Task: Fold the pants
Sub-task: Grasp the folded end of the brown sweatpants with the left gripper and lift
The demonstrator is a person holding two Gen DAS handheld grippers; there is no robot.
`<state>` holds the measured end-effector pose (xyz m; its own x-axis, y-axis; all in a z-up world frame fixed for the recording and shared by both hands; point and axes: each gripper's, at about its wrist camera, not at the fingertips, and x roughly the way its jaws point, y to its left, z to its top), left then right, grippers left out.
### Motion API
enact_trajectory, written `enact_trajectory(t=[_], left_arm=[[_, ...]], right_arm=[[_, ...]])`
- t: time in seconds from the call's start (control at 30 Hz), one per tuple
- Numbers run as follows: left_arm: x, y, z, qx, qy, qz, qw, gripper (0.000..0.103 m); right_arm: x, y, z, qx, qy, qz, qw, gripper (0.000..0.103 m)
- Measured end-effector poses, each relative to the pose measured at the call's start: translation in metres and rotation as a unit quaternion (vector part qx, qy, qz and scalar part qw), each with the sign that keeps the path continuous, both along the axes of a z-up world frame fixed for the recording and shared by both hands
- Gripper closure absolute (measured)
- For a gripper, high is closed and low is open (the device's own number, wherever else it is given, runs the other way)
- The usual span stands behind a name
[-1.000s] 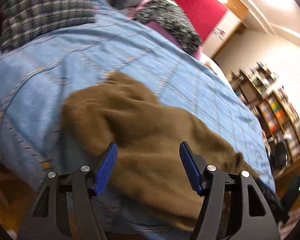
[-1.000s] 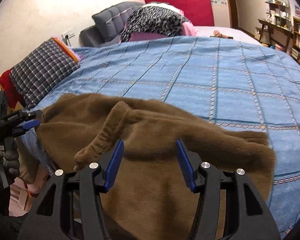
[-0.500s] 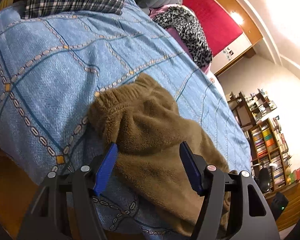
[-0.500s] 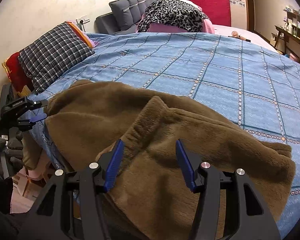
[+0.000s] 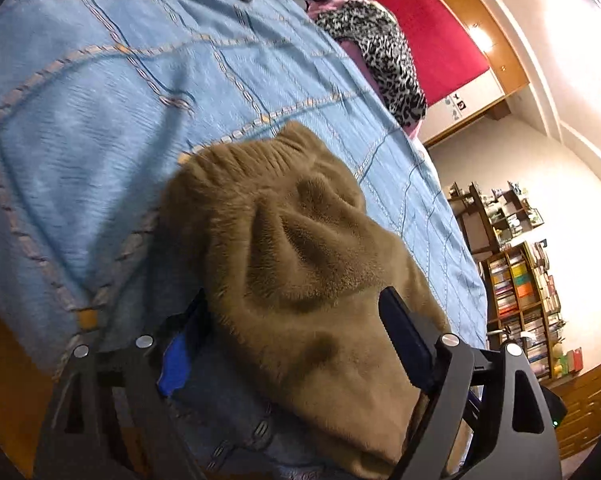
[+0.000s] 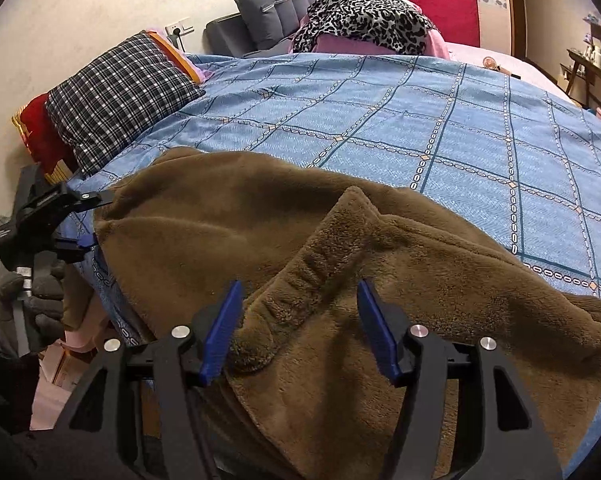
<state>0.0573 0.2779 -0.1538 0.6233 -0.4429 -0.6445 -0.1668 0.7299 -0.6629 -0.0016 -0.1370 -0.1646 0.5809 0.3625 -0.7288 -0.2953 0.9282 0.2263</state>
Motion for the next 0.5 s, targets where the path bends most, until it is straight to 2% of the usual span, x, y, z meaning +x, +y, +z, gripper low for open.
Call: enact_trajectory(t=[0.23, 0.47, 0.5], left_arm=[[0.028, -0.004, -0.009, -0.038, -0.014, -0.002, 0.9992, 0.017], [0.048, -0.009, -0.012, -0.032, -0.026, -0.006, 0.9991, 0.017], [0.050, -0.009, -0.013, -0.030, -0.026, -0.005, 0.9992, 0.020]], right_arm=[[0.003, -0.003, -0.004, 0.006, 0.003, -0.010, 1.000, 0.042], [0.000, -0.009, -0.002, 0.011, -0.001, -0.021, 1.000, 0.042], [0.000, -0.010, -0.001, 0.012, -0.002, -0.023, 1.000, 0.042]])
